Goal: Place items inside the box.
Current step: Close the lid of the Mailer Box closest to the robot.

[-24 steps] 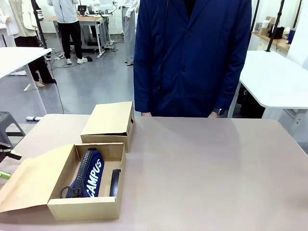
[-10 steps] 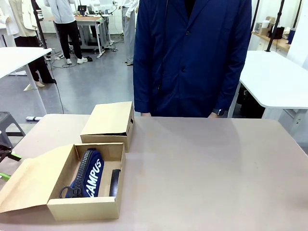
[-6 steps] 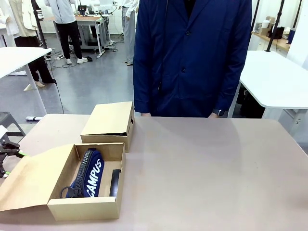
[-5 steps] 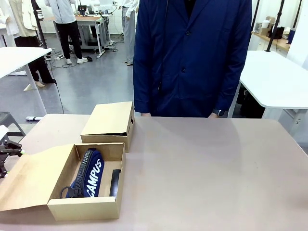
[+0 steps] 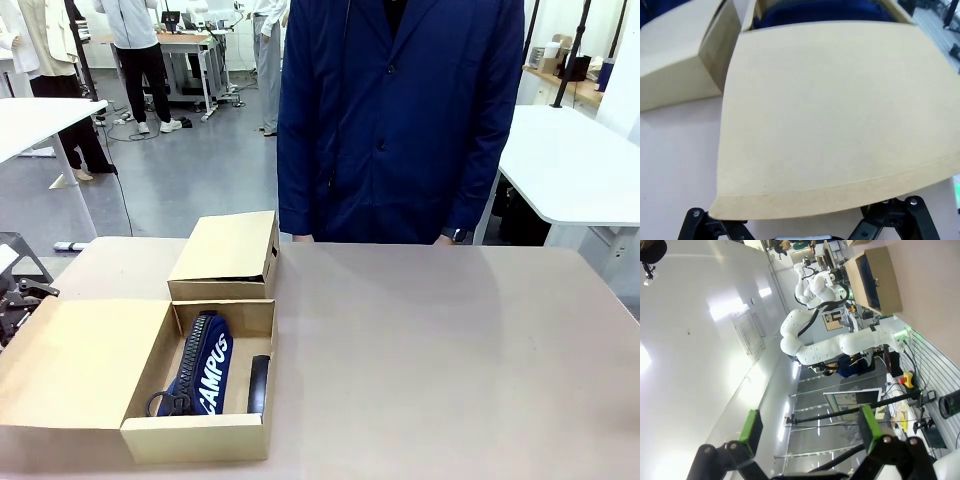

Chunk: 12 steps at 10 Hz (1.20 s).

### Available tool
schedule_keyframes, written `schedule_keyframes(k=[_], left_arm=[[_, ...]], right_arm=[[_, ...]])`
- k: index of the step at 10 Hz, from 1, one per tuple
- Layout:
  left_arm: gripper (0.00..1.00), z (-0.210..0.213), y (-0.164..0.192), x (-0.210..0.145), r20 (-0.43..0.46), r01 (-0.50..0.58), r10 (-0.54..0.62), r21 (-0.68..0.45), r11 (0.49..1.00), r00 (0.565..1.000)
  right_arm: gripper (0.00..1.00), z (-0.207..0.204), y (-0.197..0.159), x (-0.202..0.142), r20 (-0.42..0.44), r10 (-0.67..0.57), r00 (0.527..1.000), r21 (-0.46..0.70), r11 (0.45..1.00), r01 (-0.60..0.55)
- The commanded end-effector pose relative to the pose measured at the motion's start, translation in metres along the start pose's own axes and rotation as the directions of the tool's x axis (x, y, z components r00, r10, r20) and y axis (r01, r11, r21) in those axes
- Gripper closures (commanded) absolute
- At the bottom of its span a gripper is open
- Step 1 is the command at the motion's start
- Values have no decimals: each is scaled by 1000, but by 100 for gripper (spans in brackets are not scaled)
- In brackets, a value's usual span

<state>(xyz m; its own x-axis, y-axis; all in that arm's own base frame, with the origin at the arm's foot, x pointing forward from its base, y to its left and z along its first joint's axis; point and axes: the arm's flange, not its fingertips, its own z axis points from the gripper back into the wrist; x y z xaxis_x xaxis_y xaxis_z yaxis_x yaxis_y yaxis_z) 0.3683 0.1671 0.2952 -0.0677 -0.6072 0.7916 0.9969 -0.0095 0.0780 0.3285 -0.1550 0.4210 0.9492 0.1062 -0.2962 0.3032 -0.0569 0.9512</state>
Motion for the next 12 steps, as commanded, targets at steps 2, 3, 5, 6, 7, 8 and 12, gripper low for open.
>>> schedule_keyframes(k=[2, 3, 5, 6, 7, 8, 12], left_arm=[[0, -1, -32, -27, 213, 93, -94, 12, 996, 973], [0, -3, -40, -11, 308, 101, -100, 12, 995, 946], [0, -8, -53, 26, 412, 118, -126, 46, 992, 902], [0, -16, -60, 48, 456, 165, -172, 56, 985, 873], [0, -34, -65, 76, 465, 187, -192, 57, 981, 864], [0, -57, -65, 97, 476, 190, -191, 50, 980, 859], [0, -167, -73, 145, 400, 145, -168, 89, 985, 901]], right_arm=[[0, -1, 3, -3, 5, -20, 1000, 2, 1000, 20], [0, -1, 3, -3, 5, -20, 1000, 2, 1000, 20], [0, -1, 3, -3, 5, -20, 1000, 2, 1000, 20], [0, -1, 3, -3, 5, -20, 1000, 2, 1000, 20], [0, -1, 3, -3, 5, -20, 1000, 2, 1000, 20], [0, -1, 3, -3, 5, -20, 1000, 2, 1000, 20], [0, -1, 3, -3, 5, -20, 1000, 2, 1000, 20]])
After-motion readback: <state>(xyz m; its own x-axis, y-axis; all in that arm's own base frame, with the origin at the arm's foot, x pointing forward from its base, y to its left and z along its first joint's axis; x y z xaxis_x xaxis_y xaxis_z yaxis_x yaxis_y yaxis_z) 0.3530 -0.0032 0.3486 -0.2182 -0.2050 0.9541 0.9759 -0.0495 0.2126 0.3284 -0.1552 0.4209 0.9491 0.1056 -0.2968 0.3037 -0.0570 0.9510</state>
